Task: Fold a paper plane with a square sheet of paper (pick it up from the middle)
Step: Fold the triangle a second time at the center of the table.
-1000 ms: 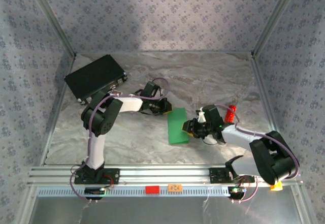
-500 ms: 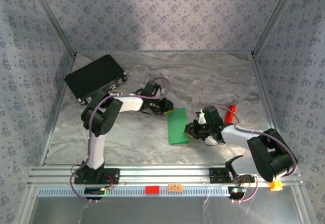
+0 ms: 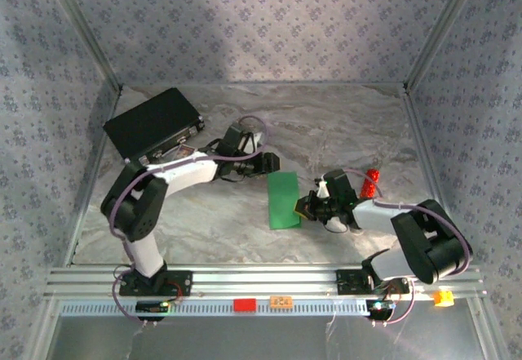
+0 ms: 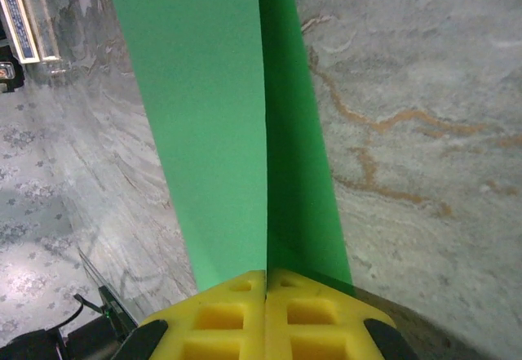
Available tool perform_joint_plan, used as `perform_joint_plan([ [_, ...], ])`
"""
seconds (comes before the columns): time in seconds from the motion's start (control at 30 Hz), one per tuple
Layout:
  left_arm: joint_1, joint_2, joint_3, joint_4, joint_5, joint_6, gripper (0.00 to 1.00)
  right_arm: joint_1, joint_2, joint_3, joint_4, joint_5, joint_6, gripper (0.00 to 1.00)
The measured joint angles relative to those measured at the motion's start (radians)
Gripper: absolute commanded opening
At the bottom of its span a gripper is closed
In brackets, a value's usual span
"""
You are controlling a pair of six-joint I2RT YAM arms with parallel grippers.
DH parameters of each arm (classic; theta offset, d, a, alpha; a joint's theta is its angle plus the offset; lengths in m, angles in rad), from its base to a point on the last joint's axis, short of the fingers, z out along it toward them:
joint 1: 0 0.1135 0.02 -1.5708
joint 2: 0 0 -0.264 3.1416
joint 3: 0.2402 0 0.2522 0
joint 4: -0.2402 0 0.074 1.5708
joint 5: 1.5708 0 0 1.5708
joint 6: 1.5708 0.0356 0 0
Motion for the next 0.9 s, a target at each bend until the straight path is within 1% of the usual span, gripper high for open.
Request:
perform_joint_plan([
  [0.1,0.0,-0.068,-0.052,0.001,-0.045,0.014,0.56,0.003,0.019,0.0,0.023,0.004,0.022,0.04],
  [0.23,0.0,-0.127,-0.135,0.006,-0.092,0.022,0.56,0.004,0.02,0.0,0.062,0.01,0.061,0.07],
  [0.37,-0.002,-0.161,-0.206,0.022,-0.13,0.021,0.55,0.004,0.02,0.0,0.076,0.01,0.08,0.17],
  [0.47,-0.018,-0.184,-0.241,0.037,-0.154,0.022,0.53,0.003,0.02,0.005,0.071,-0.001,0.07,0.22],
  [0.57,-0.071,-0.203,-0.267,0.071,-0.199,0.037,0.52,-0.004,0.032,0.021,0.068,-0.021,0.054,0.21],
  [0.67,-0.156,-0.226,-0.303,0.112,-0.256,0.079,0.52,-0.018,0.046,0.045,0.057,-0.042,0.031,0.19],
  [0.77,-0.227,-0.234,-0.325,0.141,-0.28,0.129,0.52,-0.031,0.051,0.06,0.051,-0.057,0.011,0.18],
  [0.9,-0.314,-0.234,-0.328,0.138,-0.32,0.204,0.55,-0.048,0.062,0.068,0.035,-0.075,-0.01,0.18],
])
